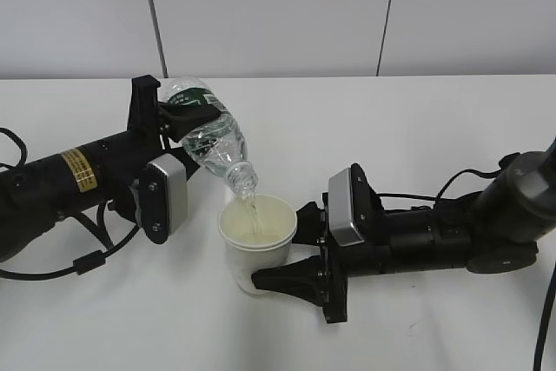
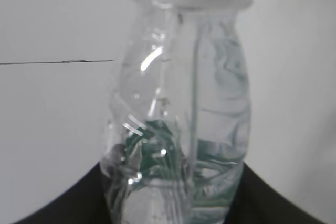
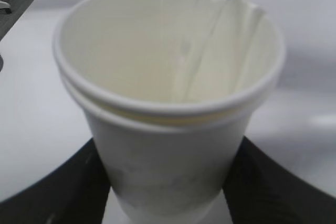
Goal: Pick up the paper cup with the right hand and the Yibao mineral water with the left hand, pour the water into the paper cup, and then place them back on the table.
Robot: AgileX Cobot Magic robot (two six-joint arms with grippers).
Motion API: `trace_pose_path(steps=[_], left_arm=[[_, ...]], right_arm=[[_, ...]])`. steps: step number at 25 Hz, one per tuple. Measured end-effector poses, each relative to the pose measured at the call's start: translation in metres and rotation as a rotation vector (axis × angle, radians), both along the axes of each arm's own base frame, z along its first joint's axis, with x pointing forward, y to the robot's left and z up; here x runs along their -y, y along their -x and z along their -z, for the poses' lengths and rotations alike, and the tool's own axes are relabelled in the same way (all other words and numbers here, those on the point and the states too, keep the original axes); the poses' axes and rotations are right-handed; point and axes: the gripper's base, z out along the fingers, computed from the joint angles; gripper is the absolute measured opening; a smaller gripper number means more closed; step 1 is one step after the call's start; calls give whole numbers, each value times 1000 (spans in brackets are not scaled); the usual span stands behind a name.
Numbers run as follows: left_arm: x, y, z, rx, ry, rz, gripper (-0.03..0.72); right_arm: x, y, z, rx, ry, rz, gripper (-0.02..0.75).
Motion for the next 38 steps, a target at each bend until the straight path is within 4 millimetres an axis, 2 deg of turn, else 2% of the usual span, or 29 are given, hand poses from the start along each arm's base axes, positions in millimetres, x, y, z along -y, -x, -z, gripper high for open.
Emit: trace_pose_path(steps=[38], left_arm=[[0,0,-1,11,-2,3,329]], right_arm=[[0,-1,0,5,9,-3,476]])
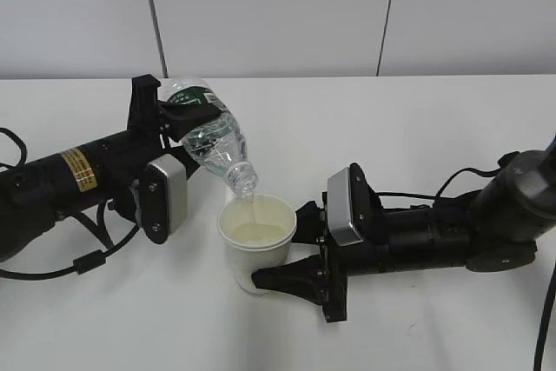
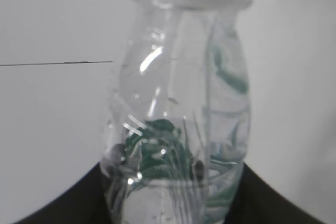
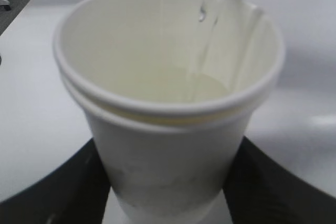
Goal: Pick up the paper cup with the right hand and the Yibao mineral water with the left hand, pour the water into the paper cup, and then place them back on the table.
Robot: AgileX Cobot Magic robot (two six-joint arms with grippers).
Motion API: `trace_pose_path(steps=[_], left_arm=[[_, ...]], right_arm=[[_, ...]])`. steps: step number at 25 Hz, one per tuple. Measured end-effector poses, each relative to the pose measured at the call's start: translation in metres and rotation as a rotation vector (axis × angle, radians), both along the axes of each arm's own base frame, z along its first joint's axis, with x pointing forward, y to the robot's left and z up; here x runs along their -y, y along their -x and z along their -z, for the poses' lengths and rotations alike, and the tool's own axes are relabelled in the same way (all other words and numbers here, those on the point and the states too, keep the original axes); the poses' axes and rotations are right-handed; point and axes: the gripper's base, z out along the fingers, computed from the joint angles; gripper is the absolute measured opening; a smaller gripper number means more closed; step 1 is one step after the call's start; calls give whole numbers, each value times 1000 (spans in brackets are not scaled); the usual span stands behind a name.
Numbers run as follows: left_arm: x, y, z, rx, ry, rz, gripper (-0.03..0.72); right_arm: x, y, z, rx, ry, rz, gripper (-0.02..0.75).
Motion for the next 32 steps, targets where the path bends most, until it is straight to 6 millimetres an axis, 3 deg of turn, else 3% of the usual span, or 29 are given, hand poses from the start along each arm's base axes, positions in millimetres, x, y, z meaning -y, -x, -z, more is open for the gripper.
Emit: trace_pose_path(steps=[25,32], left_arm=[[0,0,0,-5,5,-1,329],[0,1,0,-213,184,-24,329]], right_arm=[[0,0,0,0,2,0,476],[0,0,0,8,5,-2,476]])
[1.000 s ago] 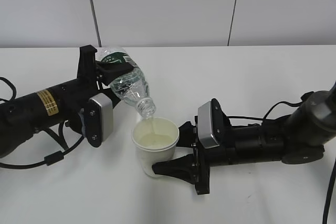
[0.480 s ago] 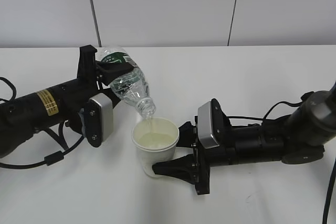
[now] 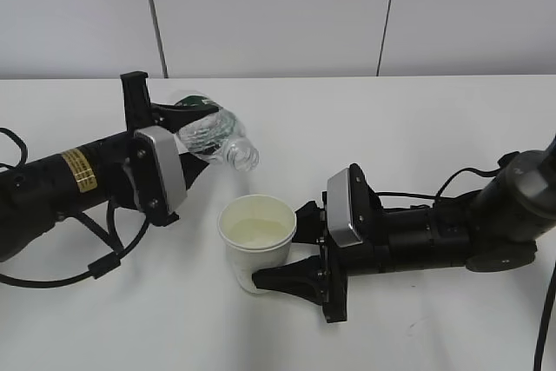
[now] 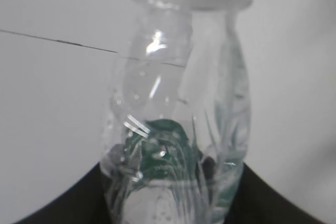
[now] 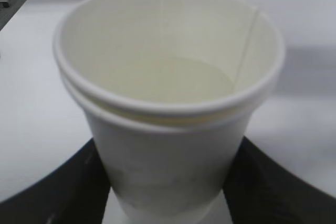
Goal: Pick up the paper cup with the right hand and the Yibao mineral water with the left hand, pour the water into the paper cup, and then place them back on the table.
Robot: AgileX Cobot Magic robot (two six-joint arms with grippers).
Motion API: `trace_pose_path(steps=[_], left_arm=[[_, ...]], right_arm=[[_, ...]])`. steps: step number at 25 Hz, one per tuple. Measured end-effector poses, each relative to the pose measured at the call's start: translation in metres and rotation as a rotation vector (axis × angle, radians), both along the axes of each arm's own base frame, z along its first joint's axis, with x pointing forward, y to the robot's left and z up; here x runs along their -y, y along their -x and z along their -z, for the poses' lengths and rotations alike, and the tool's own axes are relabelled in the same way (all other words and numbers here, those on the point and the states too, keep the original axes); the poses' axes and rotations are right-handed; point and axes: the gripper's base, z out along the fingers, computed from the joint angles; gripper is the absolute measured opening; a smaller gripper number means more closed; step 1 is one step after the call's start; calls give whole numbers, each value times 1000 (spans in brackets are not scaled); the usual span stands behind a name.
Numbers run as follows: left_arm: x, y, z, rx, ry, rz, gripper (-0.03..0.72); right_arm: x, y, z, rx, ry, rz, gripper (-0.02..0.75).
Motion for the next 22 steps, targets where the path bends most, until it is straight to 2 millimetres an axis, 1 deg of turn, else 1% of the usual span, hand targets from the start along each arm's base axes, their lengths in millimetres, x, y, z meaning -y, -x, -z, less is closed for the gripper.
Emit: trace_pose_path(steps=[2,8,14,17,20,22], left_arm=[[1,0,0,-107,92,-12,329],[3,1,0,-502,436,-75,329],[2,0,0,-799,704,-130,328],[3,5,2,-871,726,-114,328],[-1,11,8,-910,717,-122,326],[-5,15,11,-938,720,-133,326]], right_arm=[[0,0,0,4,1,-1,476],[0,-2,0,21,0,15,476],[1,-6,-1,19,-13,59,475],[2,-7,-2,20,-15,73,475],[12,-12,-2,20,-15,103,475],[22,-15,-1,13,-14,138,475]])
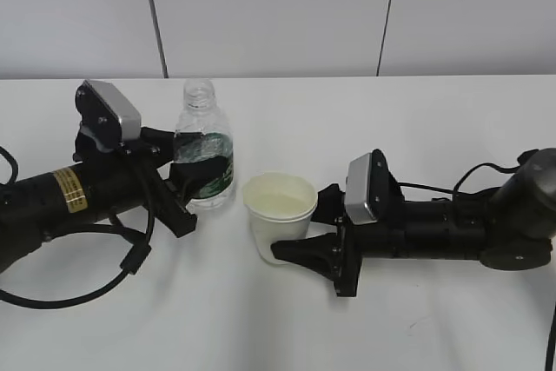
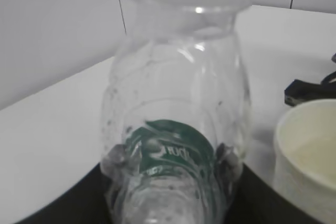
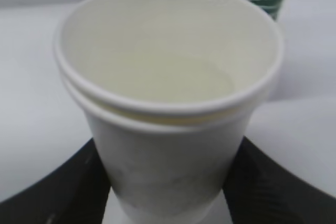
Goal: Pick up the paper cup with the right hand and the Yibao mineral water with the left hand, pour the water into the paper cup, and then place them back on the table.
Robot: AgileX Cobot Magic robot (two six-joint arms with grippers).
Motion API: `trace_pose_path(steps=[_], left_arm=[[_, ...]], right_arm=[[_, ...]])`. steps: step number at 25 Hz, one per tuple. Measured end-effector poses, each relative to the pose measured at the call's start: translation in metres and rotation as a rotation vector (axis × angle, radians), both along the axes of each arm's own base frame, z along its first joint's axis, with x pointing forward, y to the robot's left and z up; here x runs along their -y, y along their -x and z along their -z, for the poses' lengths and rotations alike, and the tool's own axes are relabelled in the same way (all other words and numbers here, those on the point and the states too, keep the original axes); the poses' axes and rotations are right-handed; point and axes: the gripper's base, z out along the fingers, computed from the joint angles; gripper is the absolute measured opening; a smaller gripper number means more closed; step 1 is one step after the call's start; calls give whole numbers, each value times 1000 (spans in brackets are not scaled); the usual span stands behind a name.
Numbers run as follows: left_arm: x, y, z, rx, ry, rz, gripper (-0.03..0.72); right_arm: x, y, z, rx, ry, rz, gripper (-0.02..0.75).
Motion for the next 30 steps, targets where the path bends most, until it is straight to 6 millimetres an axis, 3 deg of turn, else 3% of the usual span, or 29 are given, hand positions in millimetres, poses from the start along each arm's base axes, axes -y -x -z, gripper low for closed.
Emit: trace_pose_path(steps=[12,30], left_arm=[[4,18,7,-64,-32,175,326],[9,31,10,-98,-60,317,326]], right_arm=[[50,-14,2,-35,-23,231,475],[61,-25,6,-39,24,389,474]])
